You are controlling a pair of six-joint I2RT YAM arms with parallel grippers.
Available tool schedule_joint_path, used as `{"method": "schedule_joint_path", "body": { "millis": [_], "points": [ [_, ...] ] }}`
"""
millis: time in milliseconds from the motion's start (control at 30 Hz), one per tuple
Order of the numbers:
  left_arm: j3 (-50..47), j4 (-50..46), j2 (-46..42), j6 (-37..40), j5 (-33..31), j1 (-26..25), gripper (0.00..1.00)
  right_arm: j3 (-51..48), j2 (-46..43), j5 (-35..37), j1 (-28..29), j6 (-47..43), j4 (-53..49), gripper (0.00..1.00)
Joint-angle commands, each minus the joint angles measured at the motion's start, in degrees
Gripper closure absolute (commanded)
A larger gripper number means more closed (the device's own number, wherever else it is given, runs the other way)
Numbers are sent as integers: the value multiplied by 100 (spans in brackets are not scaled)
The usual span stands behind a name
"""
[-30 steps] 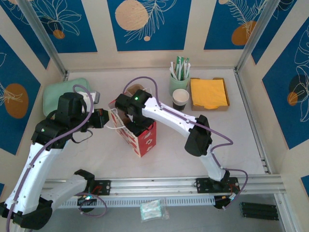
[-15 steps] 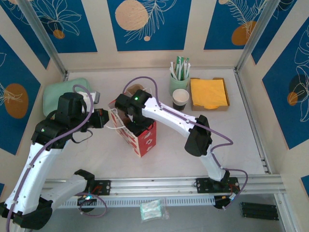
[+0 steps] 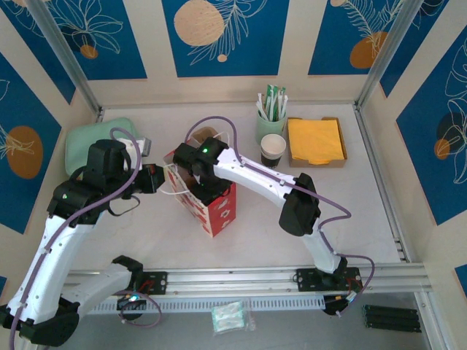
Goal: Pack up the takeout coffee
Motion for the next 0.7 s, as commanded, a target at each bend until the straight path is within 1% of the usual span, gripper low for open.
{"method": "schedule_joint_path", "body": {
  "millis": [0, 333, 667],
  "points": [
    [-49, 72, -70, -36, 77, 29, 100, -76, 34, 92, 38, 106, 71, 40],
    [-44, 66, -68, -38, 77, 35, 100, -301, -113, 252, 22, 193, 305, 40],
    [-28, 72, -58, -36, 77, 35, 100, -376, -133, 237, 1, 204, 388, 41]
  ]
}}
